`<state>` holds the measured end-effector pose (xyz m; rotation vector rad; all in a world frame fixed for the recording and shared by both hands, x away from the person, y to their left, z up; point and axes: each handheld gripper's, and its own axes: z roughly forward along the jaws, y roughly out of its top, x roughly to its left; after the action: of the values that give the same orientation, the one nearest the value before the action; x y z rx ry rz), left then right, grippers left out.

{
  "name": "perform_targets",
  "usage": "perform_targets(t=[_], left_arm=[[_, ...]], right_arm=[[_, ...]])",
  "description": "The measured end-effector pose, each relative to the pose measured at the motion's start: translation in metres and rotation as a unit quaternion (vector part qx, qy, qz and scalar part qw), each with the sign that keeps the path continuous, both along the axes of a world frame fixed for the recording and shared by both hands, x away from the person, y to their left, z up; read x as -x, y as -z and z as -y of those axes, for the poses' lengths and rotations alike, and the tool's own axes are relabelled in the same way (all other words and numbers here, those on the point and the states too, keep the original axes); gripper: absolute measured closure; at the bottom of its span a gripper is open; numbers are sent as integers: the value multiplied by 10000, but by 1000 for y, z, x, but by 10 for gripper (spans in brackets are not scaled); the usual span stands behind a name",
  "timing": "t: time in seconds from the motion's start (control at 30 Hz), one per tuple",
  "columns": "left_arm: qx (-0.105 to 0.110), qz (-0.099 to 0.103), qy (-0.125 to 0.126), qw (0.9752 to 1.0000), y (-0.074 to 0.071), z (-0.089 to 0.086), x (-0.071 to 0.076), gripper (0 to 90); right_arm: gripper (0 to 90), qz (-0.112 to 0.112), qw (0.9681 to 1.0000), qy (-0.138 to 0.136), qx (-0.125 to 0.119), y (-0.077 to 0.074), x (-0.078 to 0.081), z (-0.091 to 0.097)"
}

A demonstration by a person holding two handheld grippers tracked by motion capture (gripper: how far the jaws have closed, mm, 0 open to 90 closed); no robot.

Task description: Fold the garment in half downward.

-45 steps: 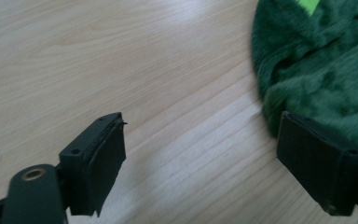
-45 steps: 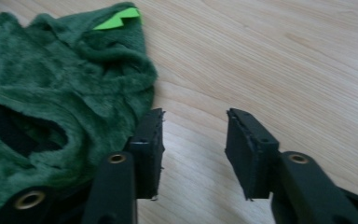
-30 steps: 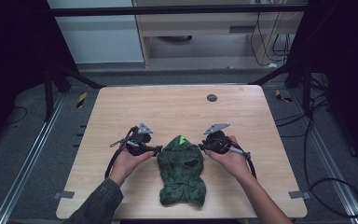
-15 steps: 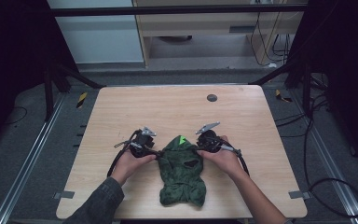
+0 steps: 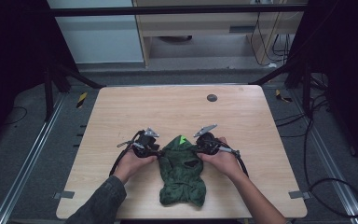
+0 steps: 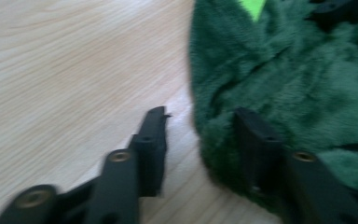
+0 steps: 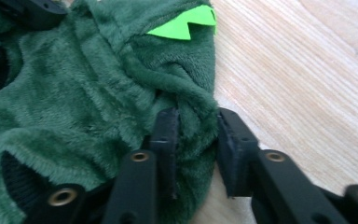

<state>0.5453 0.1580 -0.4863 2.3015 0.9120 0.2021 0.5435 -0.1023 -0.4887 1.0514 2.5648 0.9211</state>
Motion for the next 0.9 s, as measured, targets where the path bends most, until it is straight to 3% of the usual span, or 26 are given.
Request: perform_targets(t=[0.03,0.13,0.43,0.67,0.9], left_arm=[[54,-49,79,9999,0,1,0,701],[107,-107,99,9998,1,3,-1,783],[47,-154,125,9998,-4,5,-3,822],[20,12,116,9999,-16,3,-4,829],[24,103,127,9999,-24,2,-4,831]], right_arm=[[769,-56,10000,22,-26,0,0,0],[813,-150,9998,94,-33,-1,0,1],[854,-181,9998,-60,-58,-4,-2,2],[854,-39,9997,-115,-224,-23,-4,4],[854,68,9995,-182,-238,-35,-7,5]])
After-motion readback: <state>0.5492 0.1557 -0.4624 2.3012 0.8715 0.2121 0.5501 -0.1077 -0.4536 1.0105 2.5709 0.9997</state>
